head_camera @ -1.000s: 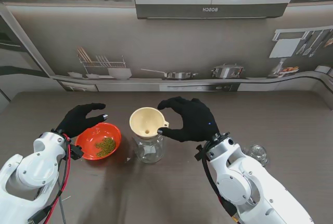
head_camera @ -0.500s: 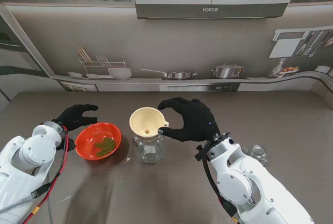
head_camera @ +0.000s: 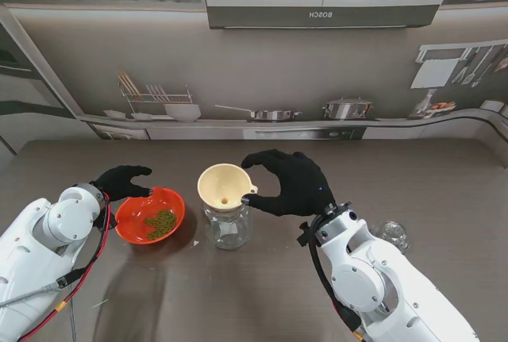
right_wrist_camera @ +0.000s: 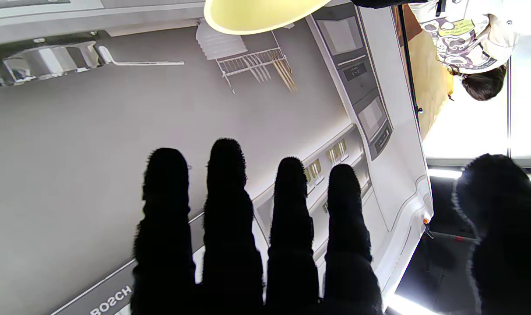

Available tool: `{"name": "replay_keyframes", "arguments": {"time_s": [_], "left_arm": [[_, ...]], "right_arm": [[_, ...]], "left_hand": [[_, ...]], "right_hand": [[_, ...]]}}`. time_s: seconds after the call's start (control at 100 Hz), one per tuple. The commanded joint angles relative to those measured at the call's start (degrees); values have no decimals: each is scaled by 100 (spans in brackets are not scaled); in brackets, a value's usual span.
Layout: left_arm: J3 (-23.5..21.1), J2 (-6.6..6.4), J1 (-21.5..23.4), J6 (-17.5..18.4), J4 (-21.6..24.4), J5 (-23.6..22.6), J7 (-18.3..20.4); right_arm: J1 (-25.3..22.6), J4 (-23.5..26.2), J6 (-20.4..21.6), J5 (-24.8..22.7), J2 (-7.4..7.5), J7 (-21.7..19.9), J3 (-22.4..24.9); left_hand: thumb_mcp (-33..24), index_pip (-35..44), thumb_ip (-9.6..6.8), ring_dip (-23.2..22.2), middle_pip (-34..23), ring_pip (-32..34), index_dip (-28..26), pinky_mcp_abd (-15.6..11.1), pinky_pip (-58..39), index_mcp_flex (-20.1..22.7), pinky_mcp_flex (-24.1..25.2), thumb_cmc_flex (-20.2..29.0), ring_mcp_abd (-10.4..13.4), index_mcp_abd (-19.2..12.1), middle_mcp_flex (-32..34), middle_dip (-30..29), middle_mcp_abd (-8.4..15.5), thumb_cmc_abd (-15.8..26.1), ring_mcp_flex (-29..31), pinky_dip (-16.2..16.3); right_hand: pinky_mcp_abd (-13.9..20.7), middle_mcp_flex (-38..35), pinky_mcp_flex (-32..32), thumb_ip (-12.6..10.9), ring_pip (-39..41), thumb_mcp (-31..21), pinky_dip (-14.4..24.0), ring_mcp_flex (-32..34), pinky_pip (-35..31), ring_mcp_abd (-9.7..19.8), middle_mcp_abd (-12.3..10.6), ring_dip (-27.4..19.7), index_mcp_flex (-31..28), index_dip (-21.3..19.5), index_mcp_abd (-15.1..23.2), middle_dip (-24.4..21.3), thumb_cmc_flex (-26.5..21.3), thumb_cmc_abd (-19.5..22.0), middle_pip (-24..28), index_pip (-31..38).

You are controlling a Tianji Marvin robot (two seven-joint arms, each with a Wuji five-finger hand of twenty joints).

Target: Pour mung beans into a glass jar with a funnel

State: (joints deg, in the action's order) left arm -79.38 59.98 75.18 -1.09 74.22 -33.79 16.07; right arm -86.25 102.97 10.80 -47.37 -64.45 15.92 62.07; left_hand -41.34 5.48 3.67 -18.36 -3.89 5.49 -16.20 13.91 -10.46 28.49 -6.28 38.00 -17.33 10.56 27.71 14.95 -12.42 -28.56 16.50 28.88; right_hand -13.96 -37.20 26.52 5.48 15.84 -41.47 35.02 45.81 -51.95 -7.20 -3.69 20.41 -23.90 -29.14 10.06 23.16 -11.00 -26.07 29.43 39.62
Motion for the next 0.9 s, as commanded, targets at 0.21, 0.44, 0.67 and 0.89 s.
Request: {"name": "replay_keyframes", "arguments": {"time_s": [0.21,0.44,0.67,0.89], "left_arm": [[240,-19,-317,-76,-411,-2,217],[455,-9,-535,-89,-750,16,177],[614,-8,-666,-102,-942,34,190],[709,-30,-732,-113,-1034,31,300]], "right_arm": [[-44,15,17,41,-23,-102,0],[-48,15,17,73,-25,-115,-9],[-46,9,6,118,-29,-135,-16],[-41,-3,2,151,-36,-128,-30]], "left_hand": [[-256,-5,52,-44,-41,137,-33,-235,70,-145,-35,-40,151,-49,-270,67,63,-254,-198,-55],[-229,-27,58,-50,-7,143,-60,-244,36,-249,-72,-26,145,-287,-370,83,63,-201,-258,-40],[-214,-36,51,-74,-7,192,-67,-219,-34,-268,-242,-16,104,-276,-371,93,48,-185,-202,-20],[-171,-5,55,-113,-6,260,-75,-169,-118,-167,-373,-59,44,-276,-361,99,8,-139,-151,24]], "right_hand": [[-154,-53,7,-144,-7,-113,12,227,65,91,-20,47,-119,19,-34,57,164,126,-66,-44],[-157,-97,27,-136,10,-145,12,268,51,99,5,57,-137,25,-47,59,177,131,-60,-24],[-157,-153,39,-131,40,-172,12,322,35,107,13,75,-178,33,-64,59,178,132,-61,0],[-162,-189,51,-128,61,-199,12,362,19,106,32,90,-193,44,-75,60,176,135,-64,11]]}}
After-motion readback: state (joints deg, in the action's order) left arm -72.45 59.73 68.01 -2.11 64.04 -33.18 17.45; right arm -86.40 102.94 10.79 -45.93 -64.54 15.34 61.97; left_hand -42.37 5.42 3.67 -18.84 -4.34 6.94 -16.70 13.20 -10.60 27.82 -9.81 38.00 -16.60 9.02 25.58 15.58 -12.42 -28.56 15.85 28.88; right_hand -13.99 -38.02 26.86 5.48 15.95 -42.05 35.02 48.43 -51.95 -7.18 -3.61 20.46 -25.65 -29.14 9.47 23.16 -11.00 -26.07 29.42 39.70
